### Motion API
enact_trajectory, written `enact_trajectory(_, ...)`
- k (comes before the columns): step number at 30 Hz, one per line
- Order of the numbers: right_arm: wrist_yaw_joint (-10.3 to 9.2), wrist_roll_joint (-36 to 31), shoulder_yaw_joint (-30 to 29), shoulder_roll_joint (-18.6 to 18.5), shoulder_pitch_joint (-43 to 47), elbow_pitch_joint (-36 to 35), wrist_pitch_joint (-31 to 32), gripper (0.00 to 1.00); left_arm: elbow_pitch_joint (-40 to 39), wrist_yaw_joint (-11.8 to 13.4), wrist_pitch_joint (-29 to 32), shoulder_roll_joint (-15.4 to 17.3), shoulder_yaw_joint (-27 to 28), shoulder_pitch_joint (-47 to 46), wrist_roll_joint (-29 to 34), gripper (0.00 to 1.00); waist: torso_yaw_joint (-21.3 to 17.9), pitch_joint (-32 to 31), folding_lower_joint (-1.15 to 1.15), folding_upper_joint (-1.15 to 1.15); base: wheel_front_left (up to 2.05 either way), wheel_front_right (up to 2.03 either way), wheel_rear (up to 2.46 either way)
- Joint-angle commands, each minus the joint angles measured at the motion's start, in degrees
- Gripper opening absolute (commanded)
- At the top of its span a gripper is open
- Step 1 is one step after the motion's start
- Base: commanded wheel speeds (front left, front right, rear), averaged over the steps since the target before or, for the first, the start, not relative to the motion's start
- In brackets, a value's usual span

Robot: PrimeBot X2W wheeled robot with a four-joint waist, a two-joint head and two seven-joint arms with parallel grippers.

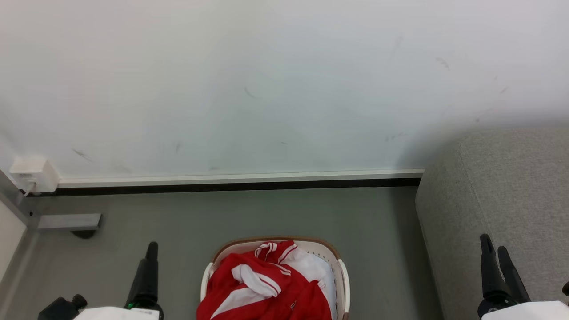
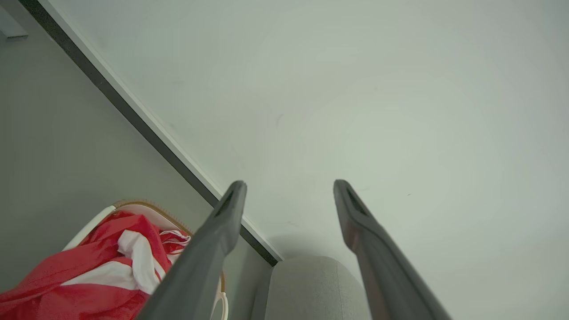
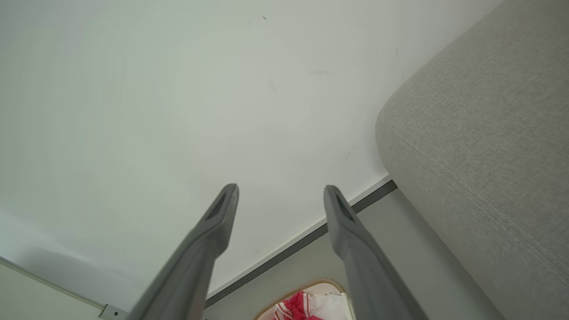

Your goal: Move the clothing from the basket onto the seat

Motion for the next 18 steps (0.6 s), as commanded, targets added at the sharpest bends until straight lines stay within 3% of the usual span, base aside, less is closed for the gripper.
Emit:
enact_trajectory(1,-0.03,-2.6,0.4,-0.6,0.0,-1.1,-0.6,1.0,-1.3,0.1,-0.8,0.5,-0.1,-0.1,2.5,1.0,0.0,0.0,0.0,0.0,0.0,0.0,0.0)
enact_trajectory(18,-0.05,-19.0,2.0,-0.7,0.4,-0.8,-3.8,1.0,-3.6,1.3,-4.0,0.6,-2.4,1.1,19.3,1.0,0.6,-0.2,0.0,0.0,0.0,0.0,0.0)
